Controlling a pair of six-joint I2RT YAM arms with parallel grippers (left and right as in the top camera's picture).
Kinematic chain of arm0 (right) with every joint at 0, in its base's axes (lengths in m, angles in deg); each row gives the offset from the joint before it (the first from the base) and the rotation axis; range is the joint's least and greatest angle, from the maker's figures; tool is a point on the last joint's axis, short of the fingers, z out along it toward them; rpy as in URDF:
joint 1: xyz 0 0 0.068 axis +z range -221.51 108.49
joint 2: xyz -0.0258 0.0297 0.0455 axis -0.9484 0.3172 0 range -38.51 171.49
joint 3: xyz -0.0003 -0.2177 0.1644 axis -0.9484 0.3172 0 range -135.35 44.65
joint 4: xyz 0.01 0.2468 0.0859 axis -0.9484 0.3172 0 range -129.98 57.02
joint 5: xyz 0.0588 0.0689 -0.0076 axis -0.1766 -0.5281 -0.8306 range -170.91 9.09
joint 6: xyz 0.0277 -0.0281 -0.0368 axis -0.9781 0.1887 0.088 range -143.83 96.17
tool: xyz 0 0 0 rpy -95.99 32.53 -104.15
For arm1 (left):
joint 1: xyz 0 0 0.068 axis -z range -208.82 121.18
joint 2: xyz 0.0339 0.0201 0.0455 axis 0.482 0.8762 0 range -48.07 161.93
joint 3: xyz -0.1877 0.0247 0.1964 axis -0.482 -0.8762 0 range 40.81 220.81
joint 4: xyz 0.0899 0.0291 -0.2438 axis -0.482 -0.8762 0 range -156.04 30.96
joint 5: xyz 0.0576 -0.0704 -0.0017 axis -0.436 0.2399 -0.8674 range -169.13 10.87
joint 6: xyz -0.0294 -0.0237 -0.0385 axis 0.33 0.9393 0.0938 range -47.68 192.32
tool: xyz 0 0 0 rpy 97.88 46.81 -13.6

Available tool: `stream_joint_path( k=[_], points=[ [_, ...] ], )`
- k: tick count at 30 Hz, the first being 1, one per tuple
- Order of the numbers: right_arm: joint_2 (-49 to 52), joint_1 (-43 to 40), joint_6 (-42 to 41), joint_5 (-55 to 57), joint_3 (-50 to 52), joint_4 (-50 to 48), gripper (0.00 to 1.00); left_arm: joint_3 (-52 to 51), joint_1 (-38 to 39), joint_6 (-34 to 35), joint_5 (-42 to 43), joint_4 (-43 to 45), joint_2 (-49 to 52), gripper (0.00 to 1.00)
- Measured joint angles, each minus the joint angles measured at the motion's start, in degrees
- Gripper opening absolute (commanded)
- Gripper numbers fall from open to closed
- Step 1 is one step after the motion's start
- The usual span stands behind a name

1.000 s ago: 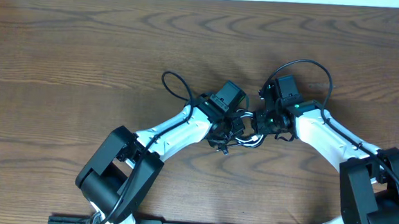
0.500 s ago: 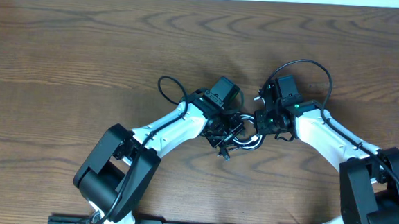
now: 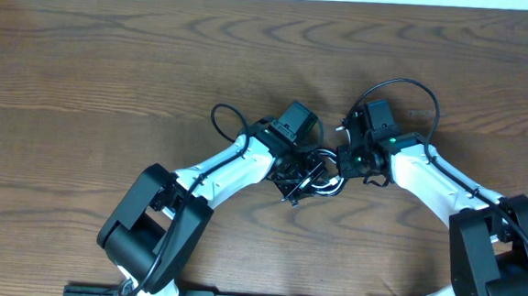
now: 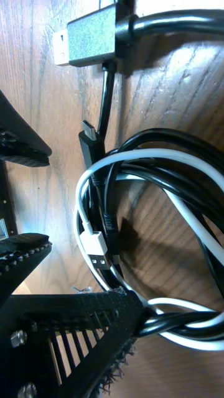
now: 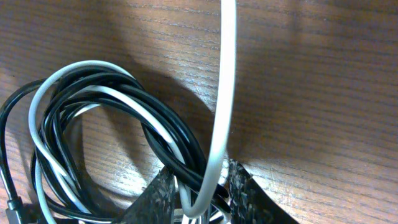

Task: Untangle cables

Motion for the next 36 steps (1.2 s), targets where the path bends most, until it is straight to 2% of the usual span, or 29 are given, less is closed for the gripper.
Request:
stream_joint_path(
  k=[4, 7, 13, 27, 36],
  points=[
    [0.0, 0.0, 0.0, 0.0, 0.0, 0.0, 0.24, 0.0, 0.6, 1.5, -1.5, 0.0, 0.0, 0.40],
    [0.0, 0.0, 0.0, 0.0, 0.0, 0.0, 0.24, 0.0, 1.0, 3.6, -2.8, 0.0, 0.0, 0.32],
    [0.0, 0.0, 0.0, 0.0, 0.0, 0.0, 0.24, 0.0, 1.1, 7.8, -7.2, 0.0, 0.0, 0.22],
    [0.0, 0.0, 0.0, 0.0, 0.0, 0.0, 0.23, 0.0, 1.1, 11.4, -9.9, 0.5, 0.0, 0.23],
    [0.0, 0.0, 0.0, 0.0, 0.0, 0.0, 0.24, 0.0, 1.2, 12.2, -7.4, 2.4, 0.0, 0.23]
  ],
)
